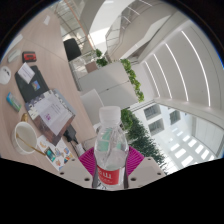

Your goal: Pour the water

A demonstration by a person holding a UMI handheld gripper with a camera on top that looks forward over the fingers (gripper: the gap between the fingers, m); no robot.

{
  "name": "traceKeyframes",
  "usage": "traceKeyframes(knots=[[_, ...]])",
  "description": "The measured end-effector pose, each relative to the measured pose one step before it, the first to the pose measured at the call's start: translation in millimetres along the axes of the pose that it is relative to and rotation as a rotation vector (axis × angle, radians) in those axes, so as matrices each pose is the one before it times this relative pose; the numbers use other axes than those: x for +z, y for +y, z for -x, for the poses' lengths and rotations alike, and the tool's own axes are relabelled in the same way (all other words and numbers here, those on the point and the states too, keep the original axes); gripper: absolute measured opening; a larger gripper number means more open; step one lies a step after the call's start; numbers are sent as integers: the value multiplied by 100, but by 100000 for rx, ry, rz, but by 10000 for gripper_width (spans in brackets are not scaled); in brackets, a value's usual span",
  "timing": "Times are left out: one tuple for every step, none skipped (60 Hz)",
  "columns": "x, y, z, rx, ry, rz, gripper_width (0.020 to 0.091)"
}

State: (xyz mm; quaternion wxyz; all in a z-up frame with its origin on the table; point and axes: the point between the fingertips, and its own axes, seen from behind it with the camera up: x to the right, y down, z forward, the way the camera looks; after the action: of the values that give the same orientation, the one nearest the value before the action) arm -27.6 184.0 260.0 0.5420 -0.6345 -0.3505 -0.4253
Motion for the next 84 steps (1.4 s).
traceKeyframes(knots=[[731,263,-454,9598,-2721,83,360],[19,322,-501,10047,-929,-383,371],[33,448,-416,9976,-1549,-165,385],[35,468,-139,9627,-2225,-298,396],[-573,542,-285,9929,-1977,-395,403],[-105,390,17,8421,-3340,-908,429],[-181,374,12,8062,-3431,-1296,460],[-1277,746,346,8579,203,-3242,476],[1162,497,166,5800,-4997,1590,477],[45,679,-187,6086,-2083,558,479],[-172,1030,-223,5442,-1266,577,479],[-48,817,-593,4333,-124,24,478],[-129,777,-863,3167,559,-63,478],[-78,783,-894,2504,863,-33,484],[-208,2521,34,3990,1177,-1738,479],[23,-795,-1329,11,-329,2070,478],[99,669,-461,1134,-132,1168,479],[358,1370,115,1141,-197,1034,478],[-305,579,-946,902,-629,891,478],[-4,641,-422,987,-536,660,478],[69,580,-394,887,-394,429,480],[917,2752,503,1466,-206,-735,480],[-592,-1043,-887,182,-662,1290,480],[62,352,-229,1153,-898,615,478],[119,431,-180,1151,-972,585,479],[100,501,-73,1124,-873,490,479],[119,396,-120,869,-653,361,480],[162,565,-39,641,-717,262,479],[901,909,-46,720,-1054,114,479],[-169,541,397,-278,-858,404,478],[104,466,90,-406,-948,666,478],[79,520,49,-594,-547,890,478],[144,524,-51,-639,-207,946,478],[125,489,-41,-517,-69,858,480],[637,326,-429,-32,-441,843,480],[-103,663,212,64,-103,826,484],[72,604,3,318,-263,1296,485],[-81,670,122,139,-377,1452,492],[-43,-611,87,316,-572,-3233,491],[40,7,-84,48,-174,-597,489],[-39,316,29,-132,-364,981,490],[283,-341,-163,41,-724,-391,489],[-99,152,60,-427,-420,288,489],[-87,37,68,-420,-533,43,489],[-4,-2,24,-111,-428,51,489],[-36,47,41,-66,-373,13,489],[-29,-65,24,83,-347,-518,489],[8,6,19,136,-246,-220,489],[20,-9,2,105,-232,-236,498],[5,-46,-1,43,-162,-332,501],[0,4,18,-38,-160,99,508],[14,-51,-15,-213,-251,433,518],[-35,62,5,-173,-127,439,529],[-48,140,22,-89,-165,946,540],[-137,216,9,164,-67,1726,552],[-109,480,-15,146,-134,2556,570],[-149,524,-24,203,-154,2743,600],[-215,465,108,260,-587,2540,631],[-298,371,257,276,-1218,1945,685],[-355,194,277,303,-1314,1278,739],[-409,110,210,309,-994,647,793],[-438,14,117,283,-609,101,845],[-290,88,64,71,-83,-466,855],[-664,51,76,220,313,-127,850],[-593,24,-71,-69,490,-30,844],[-581,31,-40,-169,491,125,837],[-623,61,-70,-200,643,335,834],[-677,79,-79,-204,794,428,839],[-707,47,-67,-171,764,381,839],[-657,-167,-203,-156,318,386,839],[-852,95,131,-106,661,57,838],[-754,13,42,-126,621,55,839],[-757,8,11,-69,812,64,837],[-814,-18,13,6,916,103,838],[-838,-38,81,68,904,162,841],[-833,-237,-41,20,486,488,838],[-865,24,246,-174,620,-48,837],[-1031,-97,246,-228,330,60,839],[-900,-76,292,-389,367,-66,839],[-935,-81,318,-460,344,-114,840],[-940,-128,339,-535,383,-172,838],[-904,-142,335,-621,447,-167,837],[-878,-114,314,-608,580,-208,840],[-861,-138,327,-567,706,-224,839]])
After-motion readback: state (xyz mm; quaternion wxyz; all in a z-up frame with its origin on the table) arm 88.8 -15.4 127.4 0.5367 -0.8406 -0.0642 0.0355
